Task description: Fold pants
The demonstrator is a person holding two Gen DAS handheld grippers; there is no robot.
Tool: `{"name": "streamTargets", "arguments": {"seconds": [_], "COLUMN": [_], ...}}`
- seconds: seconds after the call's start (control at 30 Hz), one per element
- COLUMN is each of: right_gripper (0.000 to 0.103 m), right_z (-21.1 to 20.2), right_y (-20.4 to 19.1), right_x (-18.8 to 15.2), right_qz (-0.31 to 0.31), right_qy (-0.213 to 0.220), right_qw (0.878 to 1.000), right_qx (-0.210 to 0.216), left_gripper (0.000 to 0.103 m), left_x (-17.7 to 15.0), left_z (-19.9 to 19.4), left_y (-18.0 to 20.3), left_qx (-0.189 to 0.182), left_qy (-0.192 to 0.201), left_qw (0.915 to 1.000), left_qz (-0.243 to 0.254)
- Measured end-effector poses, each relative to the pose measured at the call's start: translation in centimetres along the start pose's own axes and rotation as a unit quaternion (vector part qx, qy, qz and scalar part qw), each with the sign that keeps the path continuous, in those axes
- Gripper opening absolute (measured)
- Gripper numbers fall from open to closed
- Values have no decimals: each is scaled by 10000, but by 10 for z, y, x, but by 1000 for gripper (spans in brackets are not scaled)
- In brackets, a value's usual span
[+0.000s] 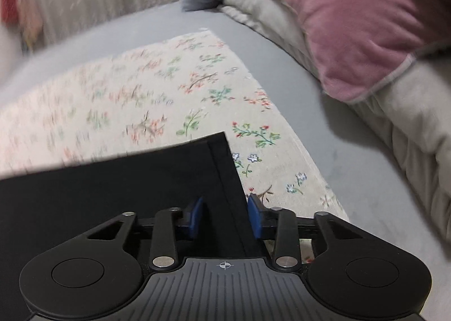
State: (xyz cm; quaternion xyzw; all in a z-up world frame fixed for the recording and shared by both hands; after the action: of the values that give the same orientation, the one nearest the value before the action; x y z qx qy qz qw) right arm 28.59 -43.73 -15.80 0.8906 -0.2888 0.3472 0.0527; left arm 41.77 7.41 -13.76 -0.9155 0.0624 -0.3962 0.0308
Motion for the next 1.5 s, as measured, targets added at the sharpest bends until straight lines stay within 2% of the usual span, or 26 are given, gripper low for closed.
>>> {"name": "streamTargets", "arguments": {"seconds": [0.03,0.2,0.4,0.57,0.67,0.73,0.77,0.83,0.87,0.9,0.93,1.0,1.13,1.27,1.33,1.4,1.47,1.5], "right_gripper": [5,1,1,2,12,25,28,27,22,2,0,0,0,0,8,12,12,13], "right_z": [-1,-1,1,4,-1,-9,-12,-9,-5,-1,0,-5,-16,-10,-4,-1,-8,-16], "right_y": [-2,-3,-3,-3,0,0,-1,-2,-2,-3,-1,1,9,9,7,10,14,13], "right_x": [1,11,20,16,20,23,24,20,16,13,12,19,30,26,21,16,19,23], "right_qz": [-61,-160,-428,-588,-582,-462,-335,-241,-316,-426,-441,-226,33,-34,-203,-360,-441,-395], "right_qy": [2,85,162,69,175,247,262,113,21,-47,-52,87,420,320,192,72,181,303], "right_qw": [10000,9998,9986,9978,9972,9984,9991,9996,9995,9991,9989,9997,9991,9995,9995,9985,9966,9966], "right_qx": [-34,-86,-252,-292,-447,-235,-51,94,46,-49,-131,-16,30,-3,-123,-416,-678,-651], "left_gripper": [67,67,71,72,72,72,72,72,72,72,72,72,72,72,72,72,72,72], "left_x": [-3,-23,-66,-81,-80,-79,-78,-79,-79,-79,-80,-81,-86,-92,-94,-94,-93,-93], "left_z": [-1,-21,-42,-40,-41,-42,-42,-42,-43,-44,-45,-48,-56,-59,-61,-66,-74,-77], "left_y": [2,6,11,23,29,31,31,31,30,30,29,28,30,23,18,11,8,8], "left_qx": [1,46,-129,-50,-40,-97,-129,-157,-190,-244,-316,-437,-531,-500,-464,-439,-456,-476], "left_qy": [-66,-308,-784,-668,-578,-562,-564,-574,-597,-620,-645,-678,-651,-665,-670,-630,-543,-503], "left_qw": [10000,9992,9966,9976,9980,9981,9981,9981,9980,9978,9974,9966,9964,9965,9966,9968,9972,9973], "left_qz": [-9,231,198,201,244,229,208,156,95,16,-72,-188,-122,-120,-151,-220,-242,-232]}}
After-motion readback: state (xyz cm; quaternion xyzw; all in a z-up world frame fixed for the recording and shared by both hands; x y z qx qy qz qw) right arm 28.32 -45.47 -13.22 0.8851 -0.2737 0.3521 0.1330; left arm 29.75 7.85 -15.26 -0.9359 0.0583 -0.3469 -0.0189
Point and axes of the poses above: each gripper's, at about its wrist camera, not at the fingertips, and z roughly the way its jaws point, y to its right, x to its top, the point moved 10 cm from there along z, roughly the way its jaws point, and after that the axes turned 4 degrees about z, right-handed, at the moved point
